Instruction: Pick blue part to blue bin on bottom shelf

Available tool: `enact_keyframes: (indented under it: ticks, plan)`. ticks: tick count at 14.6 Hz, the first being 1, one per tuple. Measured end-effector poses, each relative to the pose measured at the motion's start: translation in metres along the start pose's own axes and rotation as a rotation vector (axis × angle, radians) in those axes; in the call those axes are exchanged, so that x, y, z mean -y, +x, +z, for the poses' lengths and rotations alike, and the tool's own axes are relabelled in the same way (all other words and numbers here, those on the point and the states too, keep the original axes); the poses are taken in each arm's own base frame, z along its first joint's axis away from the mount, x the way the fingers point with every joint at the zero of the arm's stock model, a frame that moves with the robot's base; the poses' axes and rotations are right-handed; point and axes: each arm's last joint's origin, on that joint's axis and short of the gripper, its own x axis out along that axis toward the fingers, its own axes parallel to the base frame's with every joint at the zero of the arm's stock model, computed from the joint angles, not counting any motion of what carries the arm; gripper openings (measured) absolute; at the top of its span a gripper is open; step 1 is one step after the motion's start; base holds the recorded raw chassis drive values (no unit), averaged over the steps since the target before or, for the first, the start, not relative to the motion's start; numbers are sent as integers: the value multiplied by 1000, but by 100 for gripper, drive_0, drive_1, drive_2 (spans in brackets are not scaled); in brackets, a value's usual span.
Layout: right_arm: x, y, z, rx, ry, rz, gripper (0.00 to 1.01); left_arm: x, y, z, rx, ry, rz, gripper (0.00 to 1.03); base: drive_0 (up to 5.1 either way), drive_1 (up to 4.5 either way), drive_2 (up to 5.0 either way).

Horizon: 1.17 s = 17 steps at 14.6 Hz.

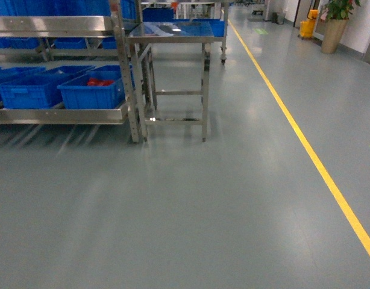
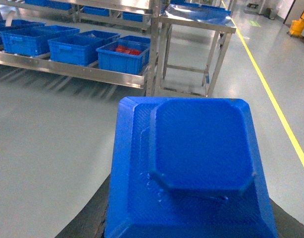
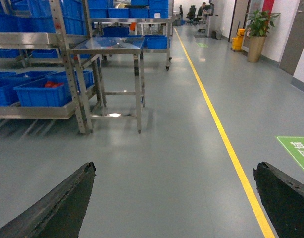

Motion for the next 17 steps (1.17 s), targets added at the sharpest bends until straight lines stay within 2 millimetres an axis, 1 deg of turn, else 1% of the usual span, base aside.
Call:
enact_keyframes:
  ticks: [17]
  plan:
    - [0,0,0,0,0,0,98,0,0,0,0,0,-2,43,-2,424,-428]
